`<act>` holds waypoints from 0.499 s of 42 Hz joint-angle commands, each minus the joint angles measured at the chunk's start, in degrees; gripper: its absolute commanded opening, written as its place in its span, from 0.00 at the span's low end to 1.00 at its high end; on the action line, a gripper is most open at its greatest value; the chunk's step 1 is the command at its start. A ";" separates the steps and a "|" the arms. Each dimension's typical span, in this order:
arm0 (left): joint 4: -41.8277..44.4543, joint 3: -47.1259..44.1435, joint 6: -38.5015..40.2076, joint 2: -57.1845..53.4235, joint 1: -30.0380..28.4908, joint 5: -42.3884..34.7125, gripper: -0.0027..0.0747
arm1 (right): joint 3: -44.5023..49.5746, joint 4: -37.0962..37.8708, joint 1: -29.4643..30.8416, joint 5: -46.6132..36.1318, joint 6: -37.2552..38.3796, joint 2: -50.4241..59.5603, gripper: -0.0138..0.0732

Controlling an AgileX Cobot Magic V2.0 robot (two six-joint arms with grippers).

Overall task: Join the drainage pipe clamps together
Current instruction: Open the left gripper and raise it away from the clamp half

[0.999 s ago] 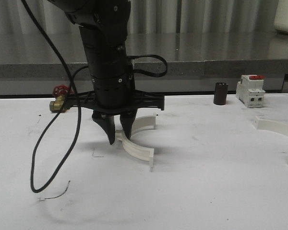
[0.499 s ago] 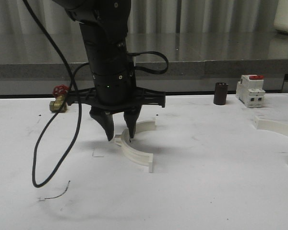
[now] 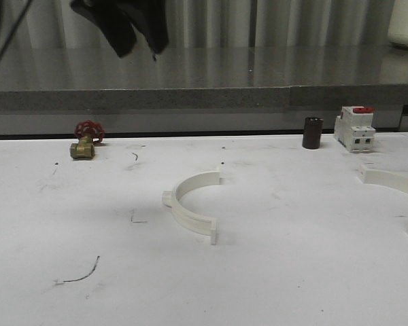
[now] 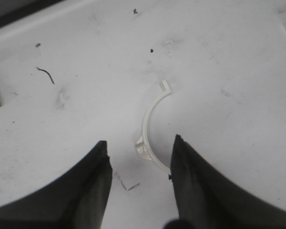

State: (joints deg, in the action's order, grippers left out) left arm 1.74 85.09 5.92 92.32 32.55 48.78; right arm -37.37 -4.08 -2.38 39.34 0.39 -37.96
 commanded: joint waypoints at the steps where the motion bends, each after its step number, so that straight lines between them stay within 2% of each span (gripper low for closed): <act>1: -1.74 -4.33 -4.20 -9.04 -1.93 -4.74 0.42 | -1.61 0.39 0.06 -3.50 -0.39 -0.31 0.71; 9: -1.27 -19.34 -6.86 -24.41 -3.65 -9.06 0.42 | -1.61 0.39 0.06 -3.50 -0.39 -0.31 0.71; 21: -1.26 -38.06 -6.86 -45.07 -3.65 -9.95 0.41 | -1.61 0.39 0.06 -3.50 -0.39 -0.31 0.71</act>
State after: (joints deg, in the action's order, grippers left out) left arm 0.88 49.45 -1.03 51.79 29.04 42.78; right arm -37.37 -4.08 -2.38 39.34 0.39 -37.96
